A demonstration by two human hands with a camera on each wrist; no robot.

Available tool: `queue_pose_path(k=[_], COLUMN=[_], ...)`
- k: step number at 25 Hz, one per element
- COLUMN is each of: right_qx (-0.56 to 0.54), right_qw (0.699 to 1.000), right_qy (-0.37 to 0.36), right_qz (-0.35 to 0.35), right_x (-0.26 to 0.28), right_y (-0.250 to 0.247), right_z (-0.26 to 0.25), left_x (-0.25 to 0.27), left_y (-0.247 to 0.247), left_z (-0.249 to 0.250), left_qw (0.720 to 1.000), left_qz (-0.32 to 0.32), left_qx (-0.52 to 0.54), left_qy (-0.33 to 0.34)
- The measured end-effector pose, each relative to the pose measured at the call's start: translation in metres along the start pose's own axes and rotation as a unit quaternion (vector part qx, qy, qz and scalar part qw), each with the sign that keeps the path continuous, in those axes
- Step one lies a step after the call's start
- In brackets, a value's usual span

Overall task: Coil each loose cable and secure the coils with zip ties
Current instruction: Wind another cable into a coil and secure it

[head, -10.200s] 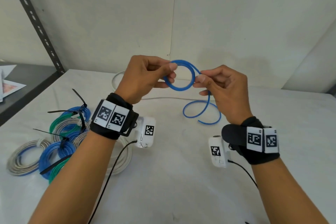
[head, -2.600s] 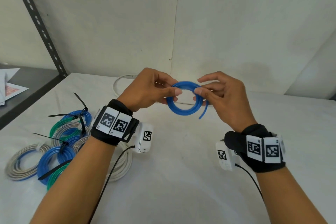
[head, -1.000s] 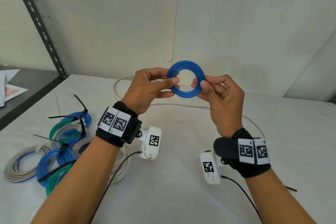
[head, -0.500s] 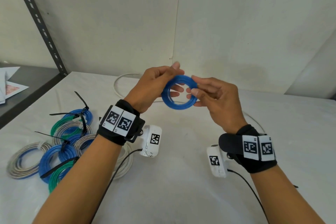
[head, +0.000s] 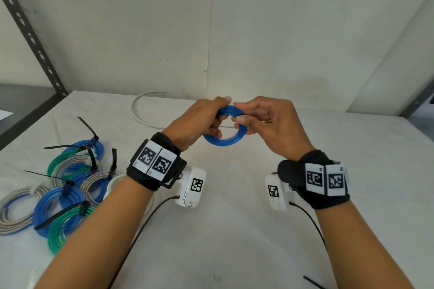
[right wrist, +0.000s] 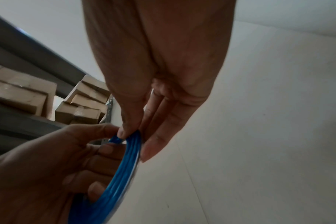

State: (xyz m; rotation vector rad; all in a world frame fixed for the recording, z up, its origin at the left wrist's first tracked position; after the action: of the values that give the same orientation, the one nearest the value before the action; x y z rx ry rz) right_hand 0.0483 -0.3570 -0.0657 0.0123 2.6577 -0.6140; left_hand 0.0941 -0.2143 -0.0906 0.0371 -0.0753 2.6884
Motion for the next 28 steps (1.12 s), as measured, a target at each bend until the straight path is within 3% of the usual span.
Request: queue_pose_path(k=[7,10,12,14,15,17,21,22,25,26,28], right_qx=[0.040,0.109,0.265,0.422,0.459,0.476,0.467,0.465,0.347,0.302,0.274], right_qw=[0.997,0.977,0.912,0.804,0.766,0.737,0.763,0.787,0.903,0.927,0.939], right_qy=[0.058,0.170,0.271,0.340,0.358,0.377,0.342,0.306,0.189,0.159,0.118], right_qz=[-0.027,-0.070,-0.156,-0.245,-0.274,-0.296,-0.287,-0.266,-0.167,-0.154,-0.172], right_x=[0.024,0.048,0.080,0.114,0.129,0.145,0.136,0.124,0.088,0.080,0.069], right_y=[-0.038,-0.067,-0.085,-0.097,-0.100,-0.101,-0.091,-0.087,-0.068,-0.059,-0.035], right_z=[-0.010,0.020,0.049,0.077,0.086,0.098,0.087,0.074,0.023,0.007,-0.012], left_x=[0.005,0.006,0.008,0.010,0.012,0.013,0.010,0.008,0.002,0.000,-0.001], left_y=[0.049,0.067,0.076,0.081,0.085,0.090,0.085,0.080,0.057,0.050,0.040], left_z=[-0.002,-0.014,-0.019,-0.025,-0.027,-0.031,-0.034,-0.035,-0.043,-0.044,-0.043], left_qw=[0.998,0.999,0.999,0.999,0.999,0.999,0.999,0.999,0.998,0.997,0.995], left_qz=[-0.021,-0.011,-0.005,-0.003,-0.006,-0.015,-0.011,-0.001,0.045,0.058,0.083], left_qx=[0.051,0.032,0.030,0.034,0.036,0.034,0.030,0.033,0.032,0.034,0.040], left_qy=[0.001,-0.013,-0.020,-0.023,-0.024,-0.023,-0.020,-0.023,-0.034,-0.036,-0.031])
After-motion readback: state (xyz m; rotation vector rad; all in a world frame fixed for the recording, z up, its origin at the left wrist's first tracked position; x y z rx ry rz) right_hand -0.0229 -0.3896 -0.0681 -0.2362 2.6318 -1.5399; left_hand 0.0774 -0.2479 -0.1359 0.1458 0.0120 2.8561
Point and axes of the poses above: each hand's wrist, its own x-axis away from the middle knuckle, its own y-axis out of the palm, z = x × y, the point moved 8 cm from there along -x, towards the middle knuckle, and after that the axes turned 4 degrees about x, right-handed, at the moved point
